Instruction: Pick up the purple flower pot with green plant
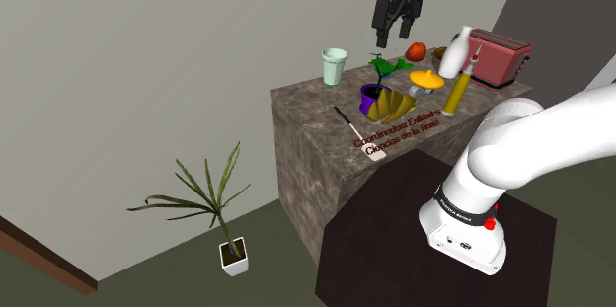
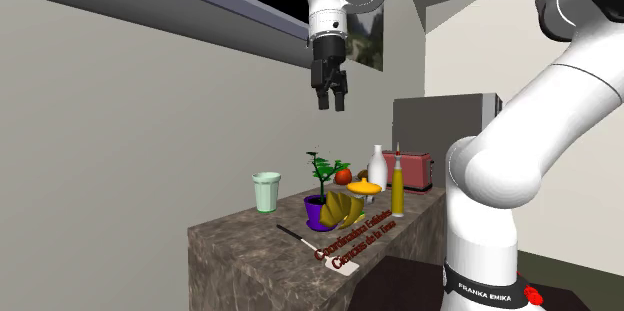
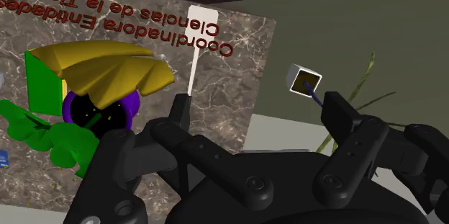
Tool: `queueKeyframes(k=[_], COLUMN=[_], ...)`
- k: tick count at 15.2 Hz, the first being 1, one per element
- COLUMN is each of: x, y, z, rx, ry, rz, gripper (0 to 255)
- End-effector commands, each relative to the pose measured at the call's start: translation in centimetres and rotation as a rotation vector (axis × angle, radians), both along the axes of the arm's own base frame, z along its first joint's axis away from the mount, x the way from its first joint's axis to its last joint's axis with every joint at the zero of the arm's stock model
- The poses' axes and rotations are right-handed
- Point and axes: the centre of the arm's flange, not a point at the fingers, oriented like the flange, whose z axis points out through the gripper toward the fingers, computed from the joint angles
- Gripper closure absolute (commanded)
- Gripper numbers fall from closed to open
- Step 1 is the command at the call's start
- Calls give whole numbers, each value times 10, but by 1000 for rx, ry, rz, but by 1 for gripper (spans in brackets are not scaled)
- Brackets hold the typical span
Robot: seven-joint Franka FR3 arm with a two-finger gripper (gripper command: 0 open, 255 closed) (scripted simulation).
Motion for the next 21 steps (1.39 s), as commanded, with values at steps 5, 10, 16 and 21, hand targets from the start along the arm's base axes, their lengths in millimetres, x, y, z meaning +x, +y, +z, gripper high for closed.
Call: queueKeyframes(k=[5, 10, 16, 21], x=[12, 25, 41, 52], y=[-47, -106, -177, -236], z=[-21, -48, -80, -107], rx=[-2, -5, -9, -12], ry=[7, 16, 26, 35], rz=[-10, -22, -37, -49], gripper=[0, 0, 0, 0])
